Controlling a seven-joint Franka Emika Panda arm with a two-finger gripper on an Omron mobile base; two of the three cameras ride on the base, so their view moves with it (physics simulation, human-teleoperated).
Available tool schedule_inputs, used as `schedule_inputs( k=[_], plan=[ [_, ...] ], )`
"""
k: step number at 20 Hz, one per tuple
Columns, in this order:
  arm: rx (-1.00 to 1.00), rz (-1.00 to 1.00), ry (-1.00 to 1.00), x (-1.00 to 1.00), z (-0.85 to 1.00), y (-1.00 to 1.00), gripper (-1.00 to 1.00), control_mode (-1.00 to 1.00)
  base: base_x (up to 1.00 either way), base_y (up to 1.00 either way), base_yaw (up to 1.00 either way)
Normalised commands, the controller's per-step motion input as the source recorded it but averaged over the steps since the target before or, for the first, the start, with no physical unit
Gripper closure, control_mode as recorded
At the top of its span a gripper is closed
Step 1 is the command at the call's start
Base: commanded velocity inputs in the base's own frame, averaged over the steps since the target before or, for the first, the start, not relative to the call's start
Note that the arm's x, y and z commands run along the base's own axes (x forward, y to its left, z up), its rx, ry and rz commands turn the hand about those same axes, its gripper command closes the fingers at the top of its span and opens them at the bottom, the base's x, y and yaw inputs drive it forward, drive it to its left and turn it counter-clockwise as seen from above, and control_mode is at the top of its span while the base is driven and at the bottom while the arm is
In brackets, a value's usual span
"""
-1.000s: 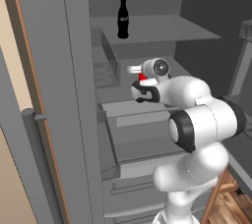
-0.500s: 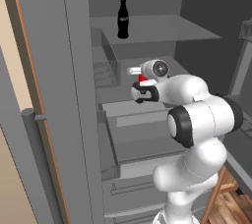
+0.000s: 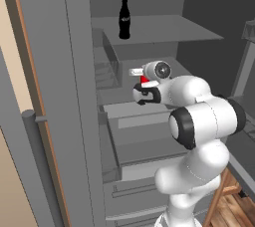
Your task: Open the fridge, grab two sodas, and place both sodas inside the bowl with ice on the dining counter.
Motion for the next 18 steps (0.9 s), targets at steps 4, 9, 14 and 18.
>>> schedule_inputs(
  k=[4, 9, 14, 18],
  plan=[
    [0.0, 0.0, 0.0, 0.0, 0.0, 0.0, 1.0, -1.0, 0.0, 0.0, 0.0],
    [0.0, 0.0, -0.02, -0.18, 0.0, 0.0, 1.0, -1.0, 0.0, 0.0, 0.0],
    [0.0, 0.0, -0.13, -0.62, 0.09, 0.0, 1.0, -1.0, 0.0, 0.0, 0.0],
    [0.01, 0.0, -0.04, -0.73, 0.57, 0.0, 1.0, -1.0, 0.0, 0.0, 0.0]
  ],
)
